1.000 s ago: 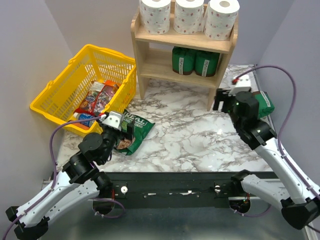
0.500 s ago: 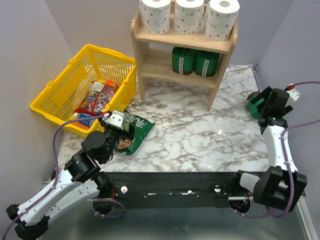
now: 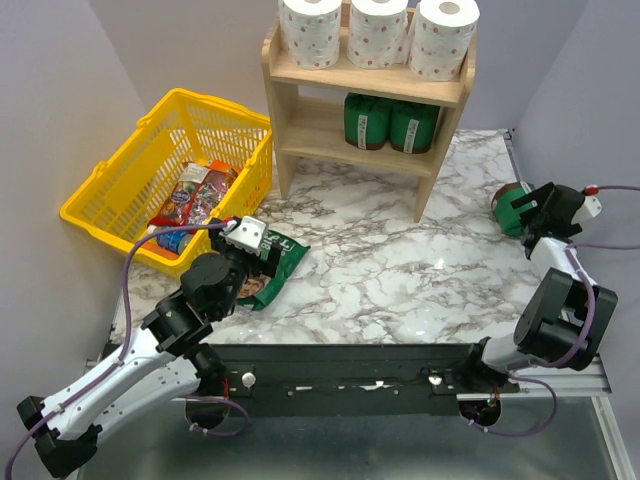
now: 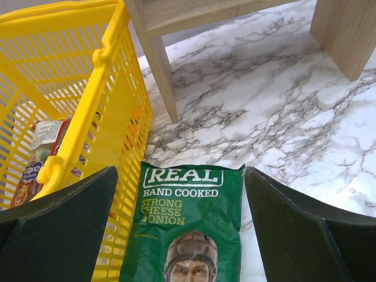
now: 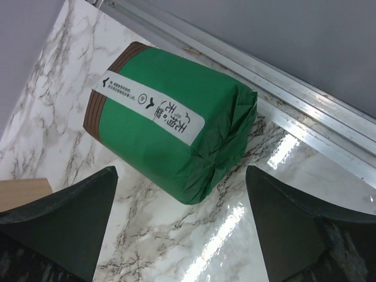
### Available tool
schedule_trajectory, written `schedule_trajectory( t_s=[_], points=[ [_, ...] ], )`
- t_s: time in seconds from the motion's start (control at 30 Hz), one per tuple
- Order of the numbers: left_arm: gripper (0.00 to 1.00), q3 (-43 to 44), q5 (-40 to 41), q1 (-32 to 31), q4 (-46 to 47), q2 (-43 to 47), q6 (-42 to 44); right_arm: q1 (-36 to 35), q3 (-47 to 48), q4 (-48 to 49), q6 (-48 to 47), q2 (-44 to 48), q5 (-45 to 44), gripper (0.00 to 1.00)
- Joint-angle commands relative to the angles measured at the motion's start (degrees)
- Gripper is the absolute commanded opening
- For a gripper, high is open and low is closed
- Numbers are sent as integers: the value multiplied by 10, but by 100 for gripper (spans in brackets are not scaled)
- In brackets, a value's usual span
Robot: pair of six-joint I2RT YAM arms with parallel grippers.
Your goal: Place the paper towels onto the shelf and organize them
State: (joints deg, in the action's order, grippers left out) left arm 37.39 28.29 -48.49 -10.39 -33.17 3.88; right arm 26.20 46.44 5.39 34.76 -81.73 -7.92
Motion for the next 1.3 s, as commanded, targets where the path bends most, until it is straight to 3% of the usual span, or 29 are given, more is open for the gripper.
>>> schedule_trajectory(
  t_s=[0.0, 0.27, 0.6, 0.97, 1.27],
  points=[
    [99, 0, 19, 1, 9, -8, 11, 32, -23, 123, 29, -31, 94, 96],
    [99, -2, 36, 1, 12, -15, 21, 42, -28, 182, 29, -76, 130, 96],
    [99, -2, 37, 1, 14, -23, 24, 81, -26, 258, 38, -139, 256, 96],
    [99, 1, 40, 3, 16, -42, 28, 97, -11, 320, 64, -192, 338, 76],
    [99, 1, 35, 4, 16, -30, 26, 97, -26, 333, 32, -152, 369, 67]
  ],
)
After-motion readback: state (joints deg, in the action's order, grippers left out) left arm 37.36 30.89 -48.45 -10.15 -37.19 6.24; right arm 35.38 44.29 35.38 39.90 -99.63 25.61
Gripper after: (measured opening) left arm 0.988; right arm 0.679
